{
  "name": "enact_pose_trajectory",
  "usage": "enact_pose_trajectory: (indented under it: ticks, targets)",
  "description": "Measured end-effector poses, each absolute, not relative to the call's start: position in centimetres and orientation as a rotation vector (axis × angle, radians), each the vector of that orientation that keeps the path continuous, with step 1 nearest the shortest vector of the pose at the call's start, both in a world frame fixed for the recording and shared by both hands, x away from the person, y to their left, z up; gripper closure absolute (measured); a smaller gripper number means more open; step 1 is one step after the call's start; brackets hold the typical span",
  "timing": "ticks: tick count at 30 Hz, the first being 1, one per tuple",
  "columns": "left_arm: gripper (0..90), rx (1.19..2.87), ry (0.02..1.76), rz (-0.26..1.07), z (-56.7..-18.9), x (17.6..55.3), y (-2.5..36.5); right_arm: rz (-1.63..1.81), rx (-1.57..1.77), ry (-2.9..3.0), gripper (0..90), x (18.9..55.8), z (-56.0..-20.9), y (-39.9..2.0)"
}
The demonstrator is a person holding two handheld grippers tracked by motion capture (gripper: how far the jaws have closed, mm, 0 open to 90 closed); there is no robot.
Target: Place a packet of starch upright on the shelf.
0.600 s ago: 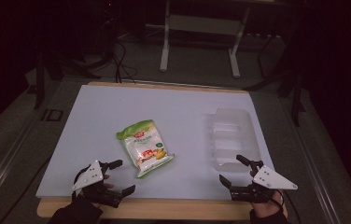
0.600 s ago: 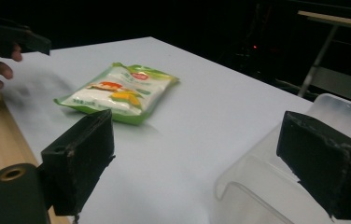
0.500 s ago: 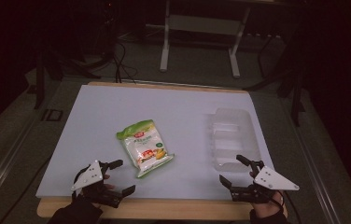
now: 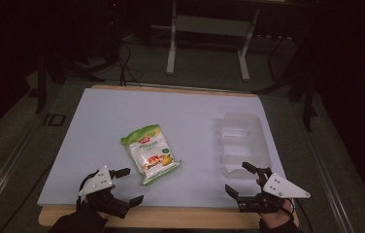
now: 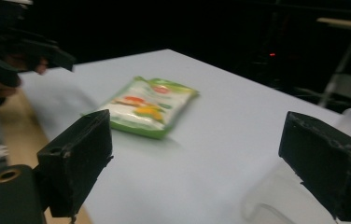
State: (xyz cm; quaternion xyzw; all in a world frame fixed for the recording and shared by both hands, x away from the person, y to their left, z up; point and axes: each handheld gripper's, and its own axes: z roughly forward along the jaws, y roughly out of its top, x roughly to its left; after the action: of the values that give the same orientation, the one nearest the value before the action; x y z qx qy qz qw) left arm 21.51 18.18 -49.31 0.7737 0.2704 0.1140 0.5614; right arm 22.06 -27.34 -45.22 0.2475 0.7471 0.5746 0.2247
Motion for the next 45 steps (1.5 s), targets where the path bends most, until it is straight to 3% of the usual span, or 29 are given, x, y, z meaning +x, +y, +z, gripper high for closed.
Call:
enact_pose_trajectory:
  ticks: [12,24,42,45]
  targets:
    - [0.9,1.842,0.580,0.277,-46.2,22.5,17.7,1.604,0.633,2.093,9.7,21.7,-44.8,-26.7]
    - [0.9,1.838,0.645,0.313,-43.4,26.2,18.5,1.622,0.624,2.069,9.8,21.3,-44.1,-26.7]
    - [0.9,1.837,0.771,0.322,-44.9,33.0,18.1,1.626,0.621,2.067,12.6,21.2,-44.0,-26.8]
    - [4.2,1.823,0.795,0.338,-45.6,34.1,18.1,1.621,0.616,2.070,12.7,21.2,-44.0,-26.8]
